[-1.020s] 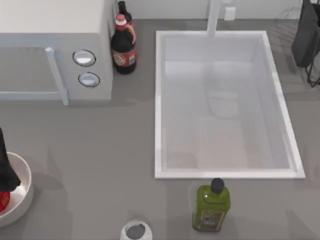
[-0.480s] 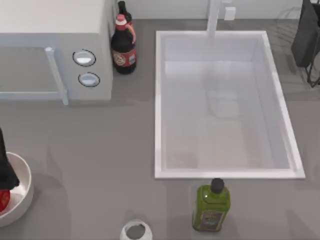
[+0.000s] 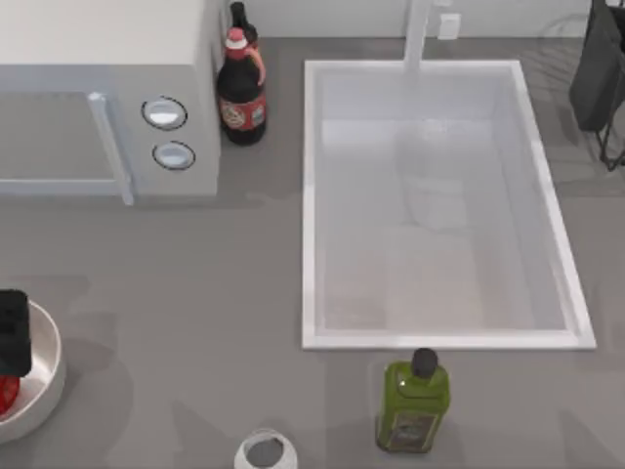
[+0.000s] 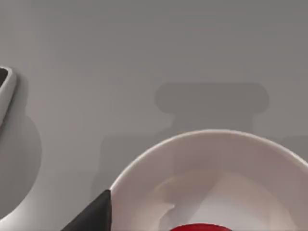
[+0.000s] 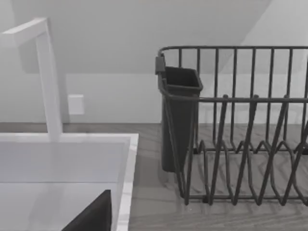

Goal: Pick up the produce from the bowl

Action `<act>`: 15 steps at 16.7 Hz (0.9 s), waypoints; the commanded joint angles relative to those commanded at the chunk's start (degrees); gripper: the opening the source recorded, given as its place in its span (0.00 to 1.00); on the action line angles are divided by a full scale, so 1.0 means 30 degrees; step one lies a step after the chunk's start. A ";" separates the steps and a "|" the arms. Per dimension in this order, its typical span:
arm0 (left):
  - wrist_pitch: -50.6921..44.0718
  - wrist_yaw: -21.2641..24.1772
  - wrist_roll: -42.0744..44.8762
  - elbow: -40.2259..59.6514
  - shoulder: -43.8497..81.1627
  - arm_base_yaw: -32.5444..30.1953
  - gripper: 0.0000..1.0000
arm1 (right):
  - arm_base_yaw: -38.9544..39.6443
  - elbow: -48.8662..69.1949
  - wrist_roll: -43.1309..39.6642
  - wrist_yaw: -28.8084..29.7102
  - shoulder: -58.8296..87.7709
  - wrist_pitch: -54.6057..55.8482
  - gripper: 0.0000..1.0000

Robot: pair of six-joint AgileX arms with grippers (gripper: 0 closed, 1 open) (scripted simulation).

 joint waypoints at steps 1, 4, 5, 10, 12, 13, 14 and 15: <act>-0.1315 0.0000 0.0131 0.1088 0.1812 0.0111 1.00 | 0.0000 0.0000 0.0000 0.0000 0.0000 0.0000 1.00; -0.5003 0.0001 0.0504 0.4168 0.6884 0.0425 1.00 | 0.0000 0.0000 0.0000 0.0000 0.0000 0.0000 1.00; -0.6101 0.0001 0.0615 0.5083 0.8376 0.0518 1.00 | 0.0000 0.0000 0.0000 0.0000 0.0000 0.0000 1.00; -0.9959 0.0002 0.1001 0.8280 1.3278 0.0844 1.00 | 0.0000 0.0000 0.0000 0.0000 0.0000 0.0000 1.00; -1.0446 0.0002 0.1054 0.8716 1.3860 0.0888 1.00 | 0.0000 0.0000 0.0000 0.0000 0.0000 0.0000 1.00; -1.0455 0.0002 0.1055 0.8724 1.3871 0.0889 1.00 | 0.0000 0.0000 0.0000 0.0000 0.0000 0.0000 1.00; -1.0455 0.0002 0.1055 0.8724 1.3871 0.0889 1.00 | 0.0000 0.0000 0.0000 0.0000 0.0000 0.0000 1.00; -1.0455 0.0002 0.1055 0.8724 1.3871 0.0889 1.00 | 0.0000 0.0000 0.0000 0.0000 0.0000 0.0000 1.00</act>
